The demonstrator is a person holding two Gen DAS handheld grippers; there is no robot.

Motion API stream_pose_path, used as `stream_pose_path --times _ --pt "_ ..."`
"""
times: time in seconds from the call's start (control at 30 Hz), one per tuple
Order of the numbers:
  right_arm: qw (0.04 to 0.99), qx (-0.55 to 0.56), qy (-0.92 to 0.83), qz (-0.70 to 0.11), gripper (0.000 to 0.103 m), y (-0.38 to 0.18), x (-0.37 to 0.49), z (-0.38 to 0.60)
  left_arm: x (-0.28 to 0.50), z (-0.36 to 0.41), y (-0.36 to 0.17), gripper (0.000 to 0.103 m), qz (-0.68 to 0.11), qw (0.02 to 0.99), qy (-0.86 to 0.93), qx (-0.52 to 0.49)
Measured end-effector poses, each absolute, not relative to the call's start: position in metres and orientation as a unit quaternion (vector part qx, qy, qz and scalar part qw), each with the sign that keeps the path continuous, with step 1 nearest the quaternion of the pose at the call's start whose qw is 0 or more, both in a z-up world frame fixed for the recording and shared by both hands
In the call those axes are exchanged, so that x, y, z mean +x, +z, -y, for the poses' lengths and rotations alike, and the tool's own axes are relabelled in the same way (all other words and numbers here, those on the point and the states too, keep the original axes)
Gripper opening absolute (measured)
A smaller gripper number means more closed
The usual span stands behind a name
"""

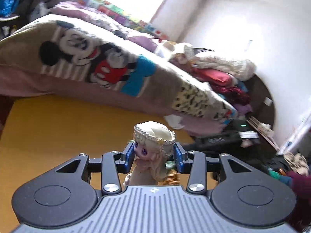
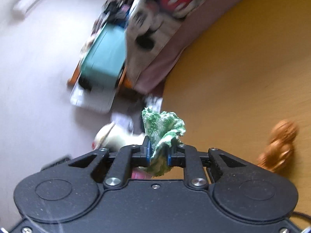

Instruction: Clean container

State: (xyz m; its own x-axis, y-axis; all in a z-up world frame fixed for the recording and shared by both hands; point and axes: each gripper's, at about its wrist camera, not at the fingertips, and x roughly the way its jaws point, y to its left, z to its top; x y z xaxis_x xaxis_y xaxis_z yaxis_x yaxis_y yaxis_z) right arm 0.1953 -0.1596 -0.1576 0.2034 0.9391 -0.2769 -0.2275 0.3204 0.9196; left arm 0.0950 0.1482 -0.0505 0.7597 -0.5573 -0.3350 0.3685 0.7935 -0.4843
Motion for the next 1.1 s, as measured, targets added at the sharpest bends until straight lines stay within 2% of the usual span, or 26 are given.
stream_pose_path --times 0.37,0.57,0.9,1.1 --pt "0.576 0.397 0.534 -0.475 0.016 -0.157 0.191 0.163 0.095 -0.141 -0.033 0.04 -0.204 0.92 -0.278 -0.186" --pt "0.598 0.418 0.504 -0.462 0.016 -0.156 0.192 0.168 0.095 -0.133 -0.031 0.04 -0.203 0.921 -0.279 -0.182" --pt "0.608 0.421 0.491 -0.461 0.016 -0.153 0.182 0.161 0.108 -0.129 -0.035 0.04 -0.227 0.944 -0.174 -0.162" --pt "0.624 0.37 0.515 -0.457 0.016 -0.137 0.165 0.136 0.112 -0.127 -0.038 0.04 -0.236 0.944 -0.158 -0.166"
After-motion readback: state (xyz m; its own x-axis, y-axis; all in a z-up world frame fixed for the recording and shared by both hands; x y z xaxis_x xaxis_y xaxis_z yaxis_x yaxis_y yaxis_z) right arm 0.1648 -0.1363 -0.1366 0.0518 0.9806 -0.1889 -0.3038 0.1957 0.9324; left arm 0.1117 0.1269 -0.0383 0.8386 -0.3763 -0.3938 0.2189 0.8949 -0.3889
